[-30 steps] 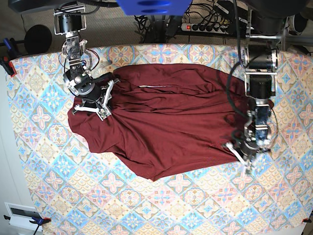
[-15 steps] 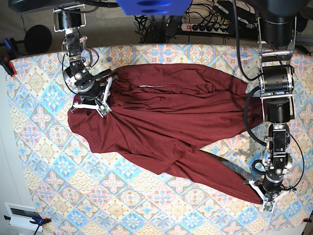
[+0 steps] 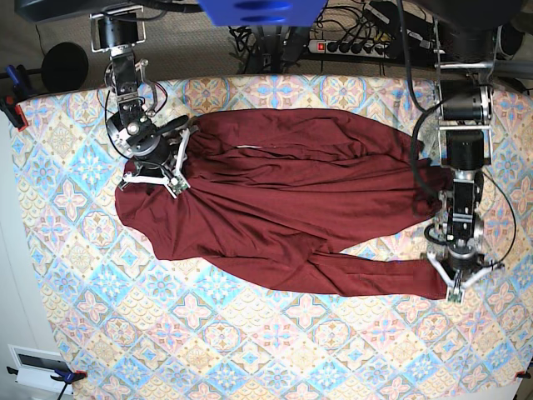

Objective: Layout the t-shirt on the table in an organized manner, then fold the t-shirt properly
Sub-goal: 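Grasp the sleeve cuff with the left gripper and drag it outward, then move the right gripper along the shirt side and grasp the hem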

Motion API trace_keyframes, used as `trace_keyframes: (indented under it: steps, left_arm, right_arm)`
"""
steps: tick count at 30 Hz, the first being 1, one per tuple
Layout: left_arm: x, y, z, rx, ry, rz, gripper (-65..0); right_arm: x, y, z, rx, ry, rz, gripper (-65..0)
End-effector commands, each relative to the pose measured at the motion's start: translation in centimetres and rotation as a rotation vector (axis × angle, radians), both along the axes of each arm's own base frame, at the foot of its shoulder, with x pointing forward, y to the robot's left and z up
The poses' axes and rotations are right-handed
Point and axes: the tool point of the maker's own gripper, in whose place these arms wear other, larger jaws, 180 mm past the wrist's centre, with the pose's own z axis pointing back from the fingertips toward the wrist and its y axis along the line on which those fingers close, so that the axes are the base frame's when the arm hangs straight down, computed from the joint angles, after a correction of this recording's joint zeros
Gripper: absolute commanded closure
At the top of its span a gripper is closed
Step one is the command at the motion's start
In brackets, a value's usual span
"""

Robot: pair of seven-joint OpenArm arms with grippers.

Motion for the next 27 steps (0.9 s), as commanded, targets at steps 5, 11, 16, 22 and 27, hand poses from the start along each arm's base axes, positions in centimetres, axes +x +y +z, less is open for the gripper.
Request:
trace_keyframes:
  steps: [5, 11, 16, 22, 27]
  left_arm:
    - [-0.2, -0.7, 3.0, -0.078, -0.095, 0.01, -13.5]
    - [-3.6, -1.7, 1.9, -0.366, -0.035, 0.117, -13.6]
    - [-6.7, -1.7, -1.1, -0.449, 0.078, 0.15, -13.6]
    - [-9.1, -2.1, -3.7, -0.466, 0.15, 0.133, -13.7]
    - [-8.6, -2.9, -3.7, -0.476, 0.141, 0.109, -24.2]
  right_arm:
    - [0.1, 0.2, 2.8, -0.023, -0.074, 0.023, -11.9]
    - [0.9, 0.7, 4.6, -0.018, -0.124, 0.033, -11.9]
    - [0.9, 0.7, 4.6, -0.018, -0.124, 0.033, -11.9]
    - [0.8, 0.6, 4.4, -0.019, -0.12, 0.032, -11.9]
    - [0.8, 0.7, 4.4, -0.018, -0.12, 0.033, -11.9]
